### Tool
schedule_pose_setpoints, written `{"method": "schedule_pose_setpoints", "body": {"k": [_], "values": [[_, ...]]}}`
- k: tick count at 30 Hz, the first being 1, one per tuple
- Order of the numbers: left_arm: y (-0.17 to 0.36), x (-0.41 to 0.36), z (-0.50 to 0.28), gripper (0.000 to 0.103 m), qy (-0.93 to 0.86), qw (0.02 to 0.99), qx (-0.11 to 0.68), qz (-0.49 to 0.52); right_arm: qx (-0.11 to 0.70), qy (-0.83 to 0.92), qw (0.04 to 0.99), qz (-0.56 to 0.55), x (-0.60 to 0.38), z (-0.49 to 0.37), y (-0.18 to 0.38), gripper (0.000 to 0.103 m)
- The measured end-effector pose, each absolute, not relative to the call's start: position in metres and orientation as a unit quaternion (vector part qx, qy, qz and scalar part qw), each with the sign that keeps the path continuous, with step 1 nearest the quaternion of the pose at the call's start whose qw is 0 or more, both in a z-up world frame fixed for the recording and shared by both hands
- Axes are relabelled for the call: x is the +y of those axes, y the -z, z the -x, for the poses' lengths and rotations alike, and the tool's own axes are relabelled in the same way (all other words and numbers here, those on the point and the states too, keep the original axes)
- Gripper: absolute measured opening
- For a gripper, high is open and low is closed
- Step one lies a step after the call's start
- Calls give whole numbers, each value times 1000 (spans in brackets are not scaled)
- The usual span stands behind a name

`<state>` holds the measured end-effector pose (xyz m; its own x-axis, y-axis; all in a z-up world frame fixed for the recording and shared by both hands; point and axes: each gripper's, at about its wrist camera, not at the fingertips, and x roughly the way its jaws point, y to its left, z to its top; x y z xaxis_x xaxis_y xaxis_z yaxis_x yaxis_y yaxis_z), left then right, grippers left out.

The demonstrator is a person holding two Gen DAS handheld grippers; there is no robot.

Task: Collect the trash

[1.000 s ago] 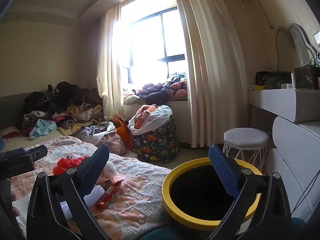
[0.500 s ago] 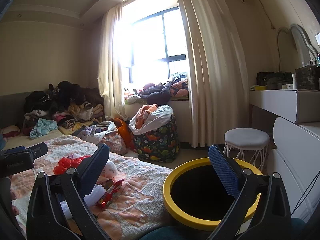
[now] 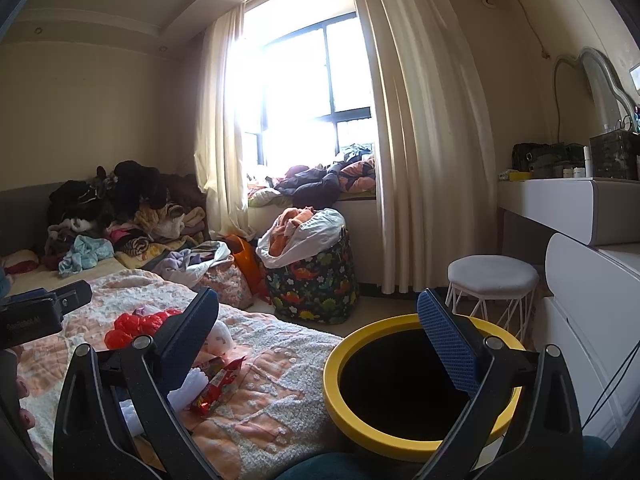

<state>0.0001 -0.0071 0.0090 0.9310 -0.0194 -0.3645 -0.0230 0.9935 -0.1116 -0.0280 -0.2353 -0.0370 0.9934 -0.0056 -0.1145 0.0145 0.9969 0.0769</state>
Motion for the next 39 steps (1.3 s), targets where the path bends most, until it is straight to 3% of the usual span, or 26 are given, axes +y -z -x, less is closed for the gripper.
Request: {"method": "schedule_pose_setpoints", "body": {"k": [39], "values": [[2, 31, -8, 92, -27, 976, 197, 84, 99, -71, 992, -30, -205, 15, 42, 97]]}}
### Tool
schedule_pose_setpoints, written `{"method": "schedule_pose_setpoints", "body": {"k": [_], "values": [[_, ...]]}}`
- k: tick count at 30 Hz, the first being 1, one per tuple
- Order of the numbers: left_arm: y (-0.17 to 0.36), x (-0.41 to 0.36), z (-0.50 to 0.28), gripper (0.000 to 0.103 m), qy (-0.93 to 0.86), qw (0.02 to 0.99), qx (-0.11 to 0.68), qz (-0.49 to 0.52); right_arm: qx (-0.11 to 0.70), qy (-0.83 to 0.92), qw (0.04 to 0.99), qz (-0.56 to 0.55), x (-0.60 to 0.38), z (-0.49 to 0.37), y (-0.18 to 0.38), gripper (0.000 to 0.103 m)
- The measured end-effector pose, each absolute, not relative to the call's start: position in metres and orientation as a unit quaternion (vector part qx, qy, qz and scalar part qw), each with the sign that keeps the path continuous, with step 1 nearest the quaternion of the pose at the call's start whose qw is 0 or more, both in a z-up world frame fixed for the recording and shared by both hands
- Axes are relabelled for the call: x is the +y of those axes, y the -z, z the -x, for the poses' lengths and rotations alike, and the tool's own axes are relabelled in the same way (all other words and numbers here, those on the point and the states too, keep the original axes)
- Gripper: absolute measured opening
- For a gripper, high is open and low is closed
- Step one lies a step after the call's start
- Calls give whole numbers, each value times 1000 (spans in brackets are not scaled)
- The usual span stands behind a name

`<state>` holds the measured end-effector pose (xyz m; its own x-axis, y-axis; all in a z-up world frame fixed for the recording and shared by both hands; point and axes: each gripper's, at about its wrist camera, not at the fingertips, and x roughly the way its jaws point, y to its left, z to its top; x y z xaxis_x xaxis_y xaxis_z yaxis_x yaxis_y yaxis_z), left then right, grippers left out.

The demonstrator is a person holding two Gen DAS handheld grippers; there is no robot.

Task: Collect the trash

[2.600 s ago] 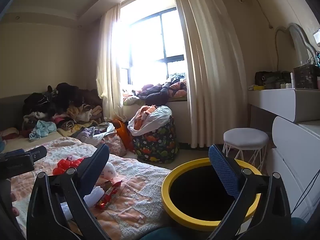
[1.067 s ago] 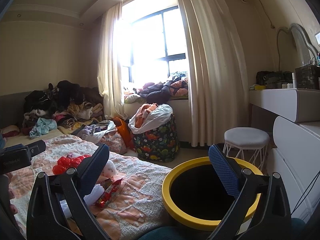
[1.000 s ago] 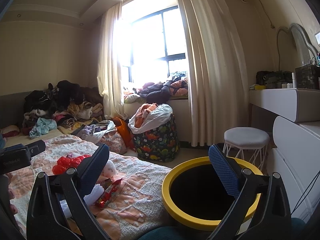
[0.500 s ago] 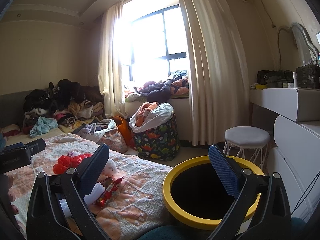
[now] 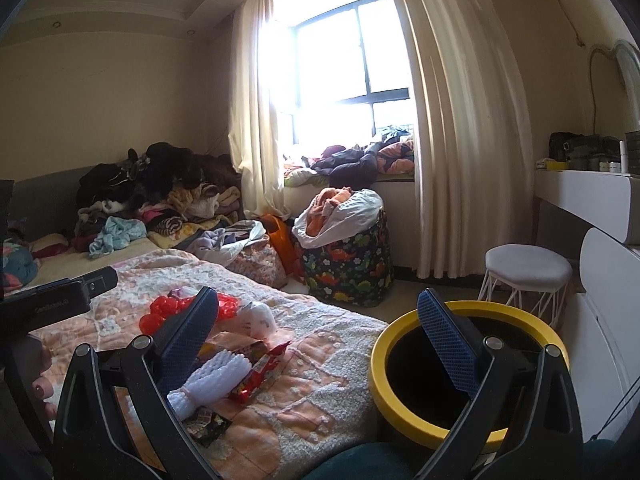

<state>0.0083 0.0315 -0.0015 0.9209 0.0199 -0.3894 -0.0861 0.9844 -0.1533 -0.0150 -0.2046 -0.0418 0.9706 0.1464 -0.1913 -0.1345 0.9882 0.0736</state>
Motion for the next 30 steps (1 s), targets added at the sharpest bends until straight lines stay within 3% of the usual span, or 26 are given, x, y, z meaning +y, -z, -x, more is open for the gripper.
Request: {"method": "schedule_pose_setpoints", "body": {"k": [20, 30], "values": [[4, 102, -32, 92, -44, 975, 185, 112, 233, -156, 959, 32, -123, -38, 52, 97], [27, 91, -92, 92, 22, 964, 248, 94, 348, -149, 925, -24, -124, -93, 83, 95]]}}
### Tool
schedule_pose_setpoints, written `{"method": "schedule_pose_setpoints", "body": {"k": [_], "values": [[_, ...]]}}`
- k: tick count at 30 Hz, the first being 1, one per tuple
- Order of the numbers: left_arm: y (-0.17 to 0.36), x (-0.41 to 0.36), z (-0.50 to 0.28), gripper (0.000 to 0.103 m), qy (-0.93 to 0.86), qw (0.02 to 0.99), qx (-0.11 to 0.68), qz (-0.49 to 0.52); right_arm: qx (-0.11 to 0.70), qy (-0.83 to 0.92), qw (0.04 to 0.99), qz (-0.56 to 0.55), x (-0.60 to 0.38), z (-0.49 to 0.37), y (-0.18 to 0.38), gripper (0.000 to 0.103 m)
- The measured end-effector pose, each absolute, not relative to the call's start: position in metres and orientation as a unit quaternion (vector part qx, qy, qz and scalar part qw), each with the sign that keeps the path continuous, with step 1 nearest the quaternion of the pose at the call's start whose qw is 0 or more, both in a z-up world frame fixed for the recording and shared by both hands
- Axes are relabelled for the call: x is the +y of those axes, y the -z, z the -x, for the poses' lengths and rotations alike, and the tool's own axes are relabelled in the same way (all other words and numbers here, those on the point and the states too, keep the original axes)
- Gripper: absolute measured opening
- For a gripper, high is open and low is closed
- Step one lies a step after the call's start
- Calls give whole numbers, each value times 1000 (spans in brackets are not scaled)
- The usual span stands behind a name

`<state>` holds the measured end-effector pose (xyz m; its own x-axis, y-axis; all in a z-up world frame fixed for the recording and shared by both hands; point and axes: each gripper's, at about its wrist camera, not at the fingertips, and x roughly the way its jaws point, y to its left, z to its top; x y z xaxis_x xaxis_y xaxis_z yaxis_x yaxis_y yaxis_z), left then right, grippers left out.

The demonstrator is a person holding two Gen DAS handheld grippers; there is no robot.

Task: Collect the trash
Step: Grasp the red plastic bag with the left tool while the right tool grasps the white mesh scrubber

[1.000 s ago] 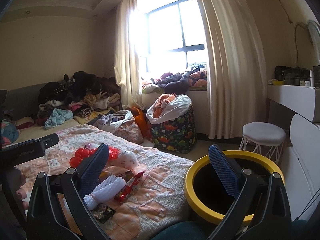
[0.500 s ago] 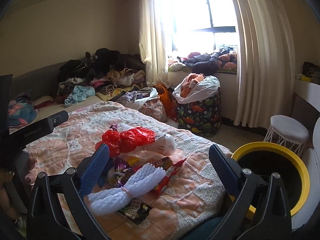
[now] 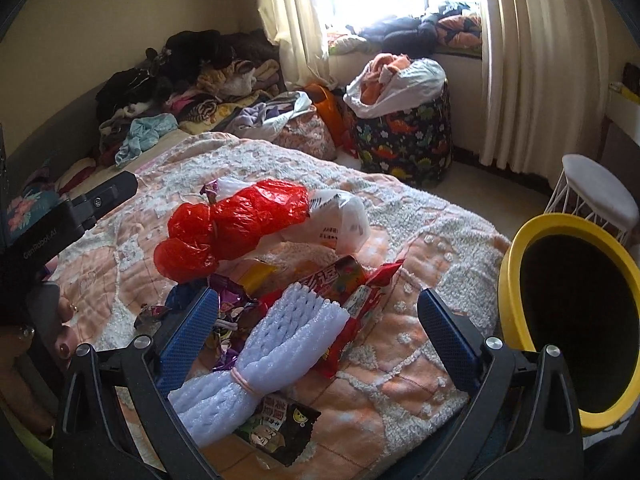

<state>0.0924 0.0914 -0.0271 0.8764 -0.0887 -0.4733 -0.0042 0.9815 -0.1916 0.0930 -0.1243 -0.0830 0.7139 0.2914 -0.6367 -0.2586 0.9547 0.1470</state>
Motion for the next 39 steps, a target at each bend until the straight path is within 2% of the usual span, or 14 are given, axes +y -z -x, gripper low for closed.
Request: {"method": "schedule_pose_setpoints", "body": {"k": [1, 4, 6, 7, 9, 12, 16, 20, 23, 25, 28, 31, 39], "values": [[30, 89, -98, 92, 25, 962, 255, 92, 355, -150, 922, -28, -124, -96, 86, 94], [40, 84, -113, 92, 49, 952, 285, 102, 380, -157, 911, -40, -126, -107, 96, 80], [47, 83, -123, 92, 60, 943, 305, 115, 397, -164, 902, -50, -127, -112, 104, 61], [50, 82, -126, 92, 63, 941, 311, 121, 409, -168, 895, -54, -128, -114, 108, 57], [56, 81, -130, 92, 68, 935, 322, 135, 425, -173, 886, -64, -130, -115, 115, 39], [63, 82, -132, 88, 74, 926, 335, 158, 432, -180, 880, -74, -135, -113, 118, 25], [71, 80, -131, 77, 74, 919, 351, 162, 423, -190, 882, -88, -142, -107, 116, 21], [72, 77, -129, 70, 71, 919, 353, 159, 405, -196, 887, -102, -151, -100, 109, 17], [69, 74, -129, 60, 69, 921, 354, 150, 395, -198, 890, -110, -158, -99, 102, 15], [66, 72, -127, 44, 69, 922, 353, 146, 389, -197, 893, -114, -162, -100, 96, 15], [61, 66, -126, 29, 71, 924, 351, 138, 380, -198, 895, -124, -169, -100, 87, 14], [54, 61, -121, 23, 72, 927, 344, 133, 369, -198, 898, -133, -176, -99, 78, 14], [23, 53, -109, 21, 91, 934, 311, 149, 336, -180, 911, -158, -205, -97, 59, 14]]}}
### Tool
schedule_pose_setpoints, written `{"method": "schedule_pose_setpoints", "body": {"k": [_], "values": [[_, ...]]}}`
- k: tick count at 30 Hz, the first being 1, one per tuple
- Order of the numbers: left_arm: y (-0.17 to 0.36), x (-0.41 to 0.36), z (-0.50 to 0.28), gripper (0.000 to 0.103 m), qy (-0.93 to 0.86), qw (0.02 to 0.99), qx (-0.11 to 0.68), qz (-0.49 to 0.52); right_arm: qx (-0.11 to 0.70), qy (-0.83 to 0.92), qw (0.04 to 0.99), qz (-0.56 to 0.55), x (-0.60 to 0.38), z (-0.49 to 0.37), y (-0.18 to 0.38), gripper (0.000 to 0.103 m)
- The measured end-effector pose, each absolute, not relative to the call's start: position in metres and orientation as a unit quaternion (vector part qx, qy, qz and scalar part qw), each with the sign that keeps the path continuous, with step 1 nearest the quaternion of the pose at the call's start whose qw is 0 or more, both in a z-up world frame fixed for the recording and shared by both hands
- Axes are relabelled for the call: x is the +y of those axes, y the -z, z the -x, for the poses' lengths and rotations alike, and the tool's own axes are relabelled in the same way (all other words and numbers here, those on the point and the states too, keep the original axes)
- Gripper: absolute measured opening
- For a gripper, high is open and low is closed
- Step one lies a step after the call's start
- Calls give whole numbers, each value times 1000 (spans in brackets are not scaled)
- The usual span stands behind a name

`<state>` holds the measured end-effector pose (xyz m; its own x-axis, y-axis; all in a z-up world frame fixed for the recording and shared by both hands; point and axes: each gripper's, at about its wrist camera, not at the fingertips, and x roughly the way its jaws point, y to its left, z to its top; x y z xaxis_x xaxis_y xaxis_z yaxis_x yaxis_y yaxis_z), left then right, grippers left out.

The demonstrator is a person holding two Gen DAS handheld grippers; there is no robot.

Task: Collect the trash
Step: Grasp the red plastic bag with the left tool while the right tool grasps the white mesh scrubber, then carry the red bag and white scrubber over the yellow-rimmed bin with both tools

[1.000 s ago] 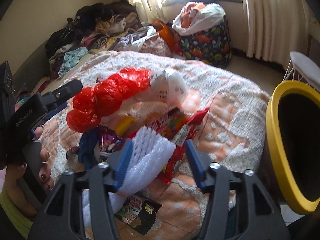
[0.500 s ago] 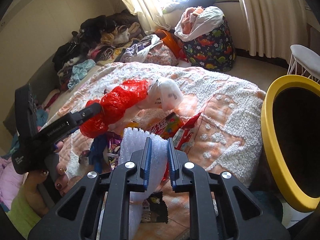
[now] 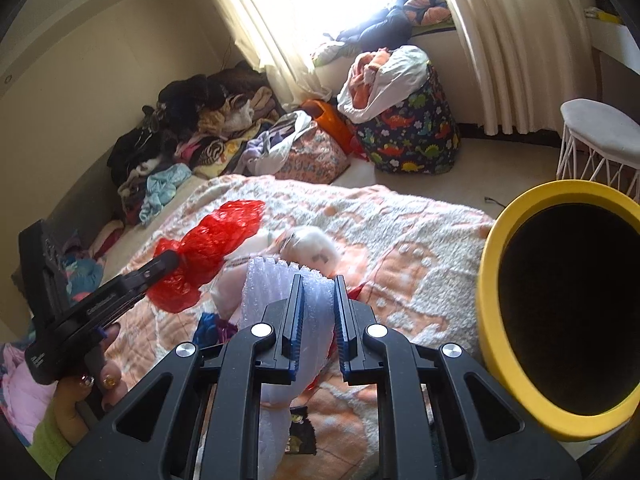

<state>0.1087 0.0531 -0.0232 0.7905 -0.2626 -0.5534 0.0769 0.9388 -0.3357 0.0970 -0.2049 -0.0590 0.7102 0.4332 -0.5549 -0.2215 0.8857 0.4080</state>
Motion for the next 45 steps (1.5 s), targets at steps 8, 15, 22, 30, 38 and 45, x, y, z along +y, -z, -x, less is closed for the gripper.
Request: {"method": "schedule_pose_setpoints", "body": {"k": [8, 15, 22, 30, 38, 45], "values": [[11, 24, -102, 21, 123, 934, 305, 138, 313, -142, 921, -183, -244, -97, 51, 14], [8, -7, -96, 21, 151, 932, 307, 115, 290, -102, 931, -198, -281, -95, 49, 14], [8, -36, -95, 21, 176, 928, 316, 94, 276, -69, 933, -219, -316, -96, 49, 14], [13, -64, -94, 21, 197, 922, 324, 71, 261, -30, 935, -240, -349, -94, 51, 14], [20, -89, -95, 21, 217, 915, 335, 52, 252, 9, 934, -252, -381, -91, 57, 14], [29, -108, -96, 21, 231, 909, 343, 38, 250, 43, 933, -256, -405, -90, 65, 14]]}}
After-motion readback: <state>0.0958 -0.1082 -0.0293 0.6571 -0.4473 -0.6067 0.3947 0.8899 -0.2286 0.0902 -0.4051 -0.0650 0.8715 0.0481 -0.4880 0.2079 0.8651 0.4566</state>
